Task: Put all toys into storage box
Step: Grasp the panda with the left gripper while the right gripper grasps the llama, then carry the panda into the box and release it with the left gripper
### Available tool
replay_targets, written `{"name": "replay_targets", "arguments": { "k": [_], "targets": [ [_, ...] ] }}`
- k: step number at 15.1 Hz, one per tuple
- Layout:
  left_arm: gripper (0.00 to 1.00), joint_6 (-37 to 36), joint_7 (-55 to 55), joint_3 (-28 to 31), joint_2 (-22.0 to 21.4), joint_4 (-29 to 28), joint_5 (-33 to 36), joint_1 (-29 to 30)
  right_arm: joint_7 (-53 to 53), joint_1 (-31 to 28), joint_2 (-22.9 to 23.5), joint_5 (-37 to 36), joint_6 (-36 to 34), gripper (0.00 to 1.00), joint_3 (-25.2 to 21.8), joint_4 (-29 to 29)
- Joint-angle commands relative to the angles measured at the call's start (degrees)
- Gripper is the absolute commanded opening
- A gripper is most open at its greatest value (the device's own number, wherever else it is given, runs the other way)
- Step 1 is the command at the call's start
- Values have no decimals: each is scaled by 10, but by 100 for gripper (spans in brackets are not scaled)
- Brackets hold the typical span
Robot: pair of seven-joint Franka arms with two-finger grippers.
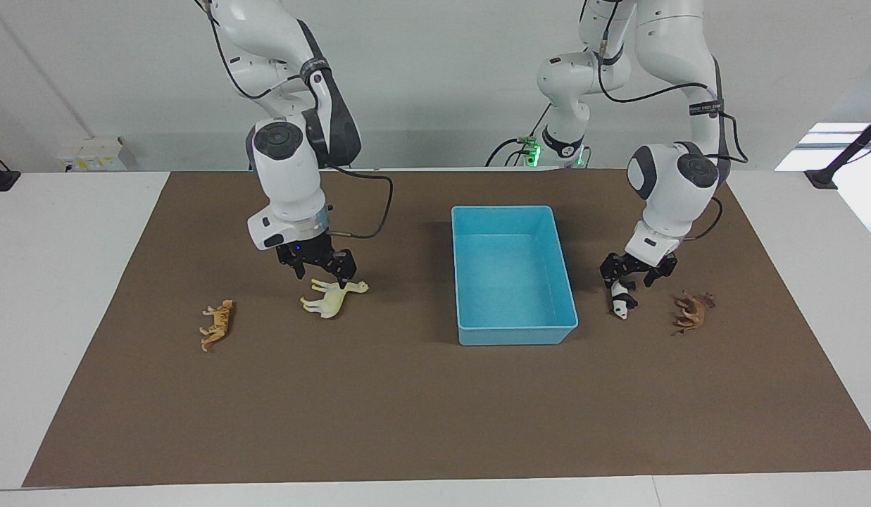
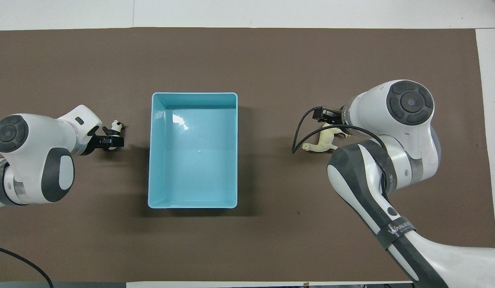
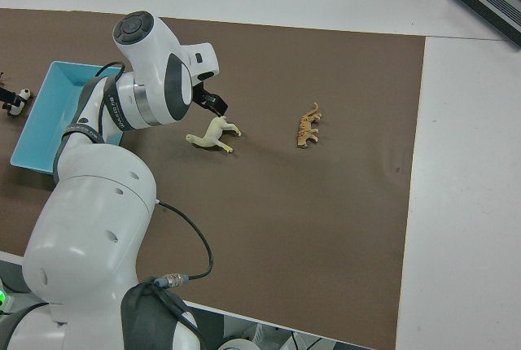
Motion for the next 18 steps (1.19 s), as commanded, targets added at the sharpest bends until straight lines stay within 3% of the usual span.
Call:
{"name": "replay_targets", "arguments": {
  "k": [1, 5, 7, 10, 12, 13, 16, 17, 18],
  "targets": [
    [100, 23, 7, -1, 4, -13, 6, 4, 17, 0, 1, 3, 38, 100, -1, -30],
    [100, 35, 7, -2, 23, -13, 6, 3, 51, 14, 22, 2, 84, 100, -1, -57],
    [82, 36, 6, -1, 25, -12, 6, 1, 55, 14, 30, 3, 94, 100, -1, -65],
    [37, 34, 5, -1, 27, -8, 6, 2, 53, 13, 35, 1, 136, 100, -2, -93],
    [16, 34, 5, -1, 28, -7, 6, 2, 55, 7, 49, 0, 157, 100, -2, -95],
    [11, 34, 5, -1, 28, -7, 6, 2, 63, 7, 53, 0, 159, 100, -2, -95],
    [10, 30, 3, -1, 29, 7, 6, 1, 87, 9, 61, 0, 160, 97, -2, -94],
    [10, 27, -2, -2, 28, 14, 6, -2, 87, 8, 61, 0, 160, 75, -2, -93],
    [10, 14, -11, -2, 25, 22, 6, -5, 87, 8, 63, 0, 160, 46, -2, -93]
  ]
}}
